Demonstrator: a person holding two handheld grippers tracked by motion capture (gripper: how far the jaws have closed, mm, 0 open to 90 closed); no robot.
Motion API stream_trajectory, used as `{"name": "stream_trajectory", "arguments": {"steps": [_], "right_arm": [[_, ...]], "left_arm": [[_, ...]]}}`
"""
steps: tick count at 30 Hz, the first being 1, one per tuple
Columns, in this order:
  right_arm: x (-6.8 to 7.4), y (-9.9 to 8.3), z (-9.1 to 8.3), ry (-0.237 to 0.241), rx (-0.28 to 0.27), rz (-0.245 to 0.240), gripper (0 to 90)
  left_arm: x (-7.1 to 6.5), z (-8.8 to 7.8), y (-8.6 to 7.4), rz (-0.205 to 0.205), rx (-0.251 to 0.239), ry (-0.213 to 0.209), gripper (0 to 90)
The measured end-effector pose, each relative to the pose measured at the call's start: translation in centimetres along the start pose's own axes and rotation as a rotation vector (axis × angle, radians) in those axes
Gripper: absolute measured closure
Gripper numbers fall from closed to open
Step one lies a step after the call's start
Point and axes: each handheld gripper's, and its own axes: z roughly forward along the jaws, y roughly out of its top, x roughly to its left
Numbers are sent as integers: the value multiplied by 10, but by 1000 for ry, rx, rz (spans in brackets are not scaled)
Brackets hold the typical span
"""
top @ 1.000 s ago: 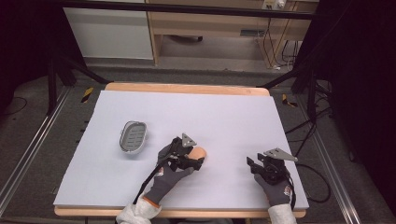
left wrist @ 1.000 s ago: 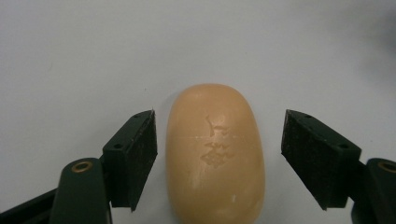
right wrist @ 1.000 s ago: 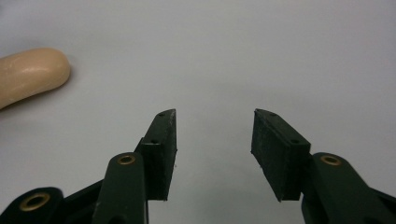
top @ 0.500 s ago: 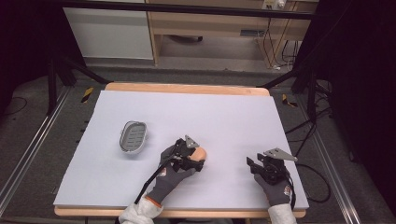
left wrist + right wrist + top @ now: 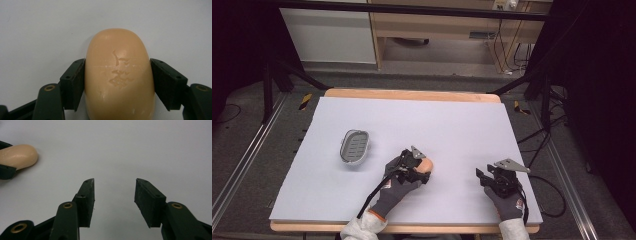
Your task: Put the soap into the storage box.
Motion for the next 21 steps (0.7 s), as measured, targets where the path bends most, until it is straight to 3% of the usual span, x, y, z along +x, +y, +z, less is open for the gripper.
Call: {"name": "stream_trajectory", "arguments": {"steps": [21], "right_arm": [[0,0,0,4,6,3,504]], "left_arm": [[-2,1,3,3,24,20,320]]}}
